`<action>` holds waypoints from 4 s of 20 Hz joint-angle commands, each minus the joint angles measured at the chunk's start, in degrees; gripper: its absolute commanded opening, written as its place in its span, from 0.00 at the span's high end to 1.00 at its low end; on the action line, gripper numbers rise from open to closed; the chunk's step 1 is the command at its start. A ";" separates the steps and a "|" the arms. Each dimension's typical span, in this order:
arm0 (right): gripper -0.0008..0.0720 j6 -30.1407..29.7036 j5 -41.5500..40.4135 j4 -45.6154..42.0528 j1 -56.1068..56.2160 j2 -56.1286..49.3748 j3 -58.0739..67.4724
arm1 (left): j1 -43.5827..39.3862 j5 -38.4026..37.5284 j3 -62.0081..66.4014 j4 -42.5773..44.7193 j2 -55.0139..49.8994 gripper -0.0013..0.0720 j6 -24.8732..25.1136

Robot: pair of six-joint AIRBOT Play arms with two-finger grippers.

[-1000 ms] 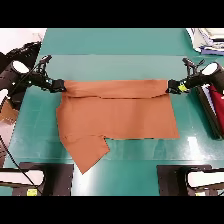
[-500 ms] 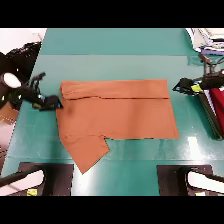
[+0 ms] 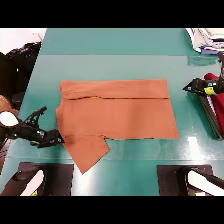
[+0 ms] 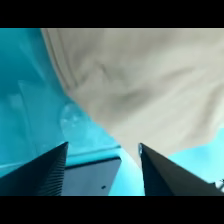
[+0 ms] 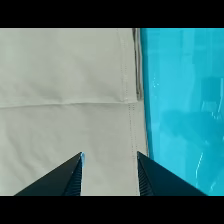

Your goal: Fold the shirts.

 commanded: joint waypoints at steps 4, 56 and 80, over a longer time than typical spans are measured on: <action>0.45 -0.15 -0.07 0.09 -0.07 0.44 -0.17 | 0.02 5.99 -8.68 -6.93 2.34 0.27 -0.52; 0.97 -1.25 13.68 -8.90 -3.65 8.50 -9.64 | -6.10 13.70 16.94 -6.25 -1.14 0.95 2.23; 0.37 -1.51 18.25 7.08 -0.55 -37.33 37.86 | -6.10 15.63 51.56 -9.46 -40.04 0.89 5.88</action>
